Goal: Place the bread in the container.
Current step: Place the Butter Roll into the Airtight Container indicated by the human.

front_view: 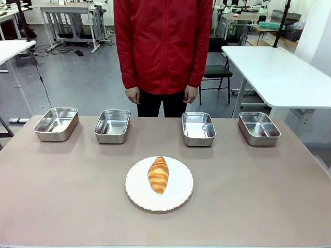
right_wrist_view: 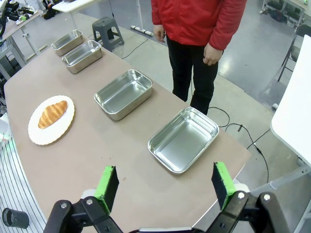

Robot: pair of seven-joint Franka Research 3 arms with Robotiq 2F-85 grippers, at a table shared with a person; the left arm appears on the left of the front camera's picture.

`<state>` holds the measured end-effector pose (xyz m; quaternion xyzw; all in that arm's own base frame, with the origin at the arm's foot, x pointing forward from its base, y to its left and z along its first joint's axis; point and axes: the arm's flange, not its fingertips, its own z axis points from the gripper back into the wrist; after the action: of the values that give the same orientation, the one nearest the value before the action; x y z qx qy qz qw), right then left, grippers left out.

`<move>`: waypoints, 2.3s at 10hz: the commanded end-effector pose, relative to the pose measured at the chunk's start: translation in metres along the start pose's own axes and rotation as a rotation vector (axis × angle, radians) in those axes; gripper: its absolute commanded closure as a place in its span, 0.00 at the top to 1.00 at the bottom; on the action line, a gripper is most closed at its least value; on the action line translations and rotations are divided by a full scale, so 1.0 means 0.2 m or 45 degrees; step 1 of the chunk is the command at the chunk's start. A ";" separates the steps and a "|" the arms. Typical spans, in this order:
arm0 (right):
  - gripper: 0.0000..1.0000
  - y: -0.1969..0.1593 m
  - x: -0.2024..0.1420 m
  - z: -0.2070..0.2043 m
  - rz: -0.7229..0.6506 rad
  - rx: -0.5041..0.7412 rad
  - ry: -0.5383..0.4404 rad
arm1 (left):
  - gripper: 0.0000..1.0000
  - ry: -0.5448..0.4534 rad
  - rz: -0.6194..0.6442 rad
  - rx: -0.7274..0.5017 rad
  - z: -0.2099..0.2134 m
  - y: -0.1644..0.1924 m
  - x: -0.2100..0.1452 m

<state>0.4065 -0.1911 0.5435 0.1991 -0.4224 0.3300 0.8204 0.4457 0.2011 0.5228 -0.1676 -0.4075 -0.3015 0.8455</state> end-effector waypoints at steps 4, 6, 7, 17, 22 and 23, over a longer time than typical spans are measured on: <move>1.00 0.00 0.00 0.00 0.002 0.003 -0.007 | 1.00 -0.025 0.012 -0.006 0.00 0.00 0.01; 1.00 0.00 0.00 0.00 0.002 0.003 -0.007 | 1.00 -0.025 0.012 -0.006 0.00 0.00 0.01; 1.00 0.00 0.00 0.00 0.002 0.003 -0.007 | 1.00 -0.025 0.012 -0.006 0.00 0.00 0.01; 1.00 0.00 0.00 0.00 0.002 0.003 -0.007 | 1.00 -0.025 0.012 -0.006 0.00 0.00 0.01; 1.00 0.00 0.00 0.00 0.002 0.003 -0.007 | 1.00 -0.025 0.012 -0.006 0.00 0.00 0.01; 1.00 0.00 0.00 0.00 0.002 0.003 -0.007 | 1.00 -0.025 0.012 -0.006 0.00 0.00 0.01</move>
<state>0.4064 -0.1912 0.5435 0.1991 -0.4224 0.3299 0.8204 0.4457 0.2011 0.5228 -0.1677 -0.4075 -0.3015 0.8455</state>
